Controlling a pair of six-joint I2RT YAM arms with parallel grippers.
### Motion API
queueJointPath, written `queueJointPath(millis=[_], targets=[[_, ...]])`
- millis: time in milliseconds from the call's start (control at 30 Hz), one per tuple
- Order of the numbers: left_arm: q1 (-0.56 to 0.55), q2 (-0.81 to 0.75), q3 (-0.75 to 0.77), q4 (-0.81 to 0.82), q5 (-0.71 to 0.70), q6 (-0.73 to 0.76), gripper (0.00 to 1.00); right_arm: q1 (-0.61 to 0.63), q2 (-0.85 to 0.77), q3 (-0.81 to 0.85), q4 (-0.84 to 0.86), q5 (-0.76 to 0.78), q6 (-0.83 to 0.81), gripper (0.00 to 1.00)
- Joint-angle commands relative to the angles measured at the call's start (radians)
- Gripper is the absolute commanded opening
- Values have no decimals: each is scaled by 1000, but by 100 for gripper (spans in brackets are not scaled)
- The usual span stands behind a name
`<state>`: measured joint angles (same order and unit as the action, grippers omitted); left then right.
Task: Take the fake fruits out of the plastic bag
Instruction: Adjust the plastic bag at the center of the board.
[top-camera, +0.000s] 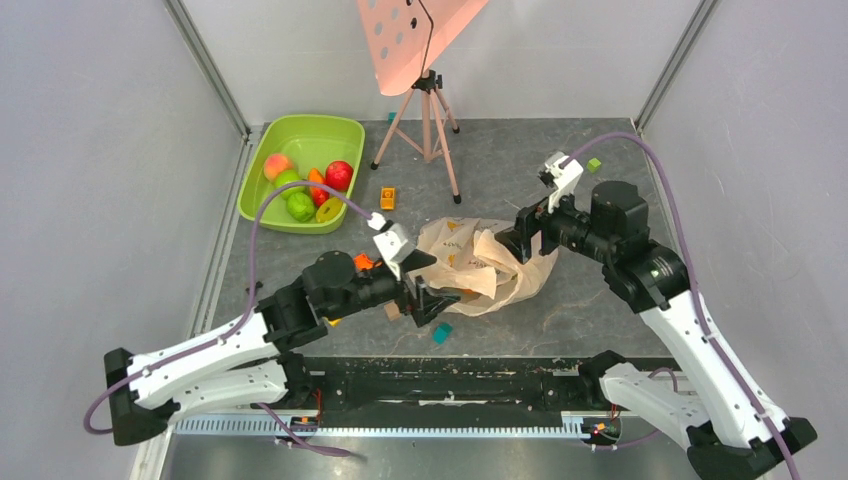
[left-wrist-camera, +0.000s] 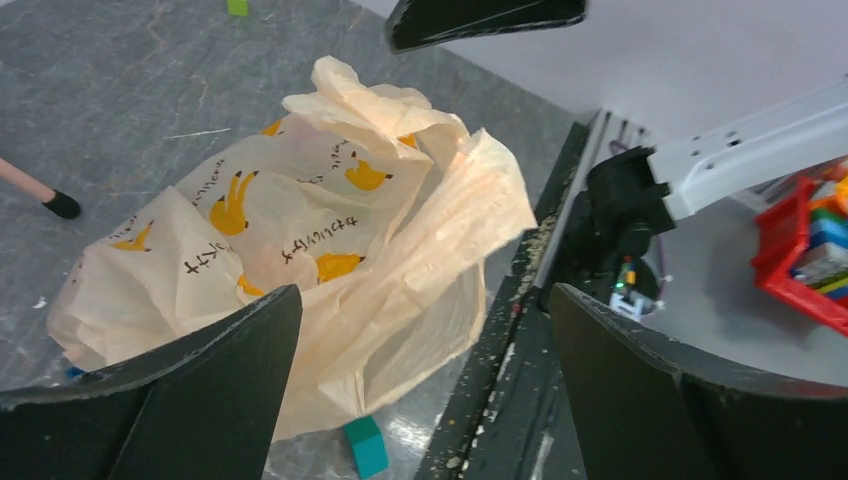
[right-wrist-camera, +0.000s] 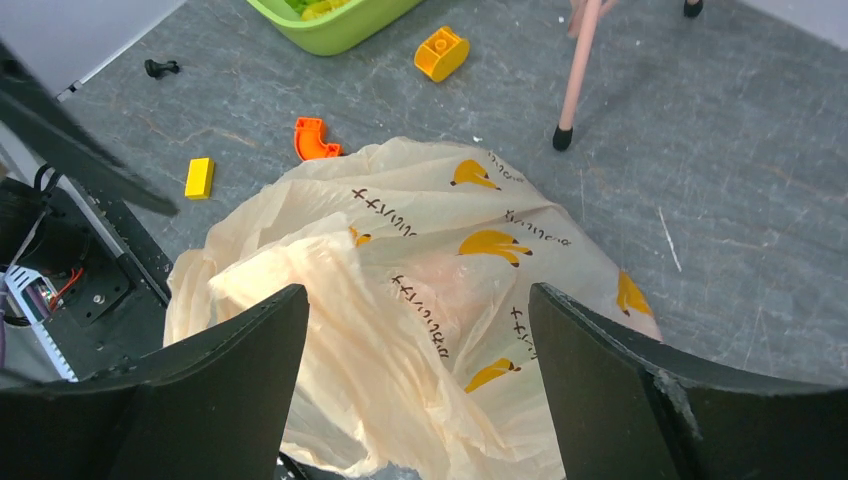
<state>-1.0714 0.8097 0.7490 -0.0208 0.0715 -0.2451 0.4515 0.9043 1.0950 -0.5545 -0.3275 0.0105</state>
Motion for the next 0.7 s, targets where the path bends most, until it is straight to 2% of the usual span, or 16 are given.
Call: queueJointPath(millis=[0, 233, 433, 667], targets=[[-59, 75, 78, -10, -173, 219, 100, 1, -74, -17, 14, -25, -60, 84], [-104, 142, 85, 18, -265, 332, 100, 1, -195, -101, -39, -12, -127, 81], [-143, 157, 70, 68, -291, 354, 100, 1, -290, -203, -24, -133, -197, 87], [-180, 218, 70, 93, -349, 409, 100, 1, -322, -353, 161, -192, -202, 87]])
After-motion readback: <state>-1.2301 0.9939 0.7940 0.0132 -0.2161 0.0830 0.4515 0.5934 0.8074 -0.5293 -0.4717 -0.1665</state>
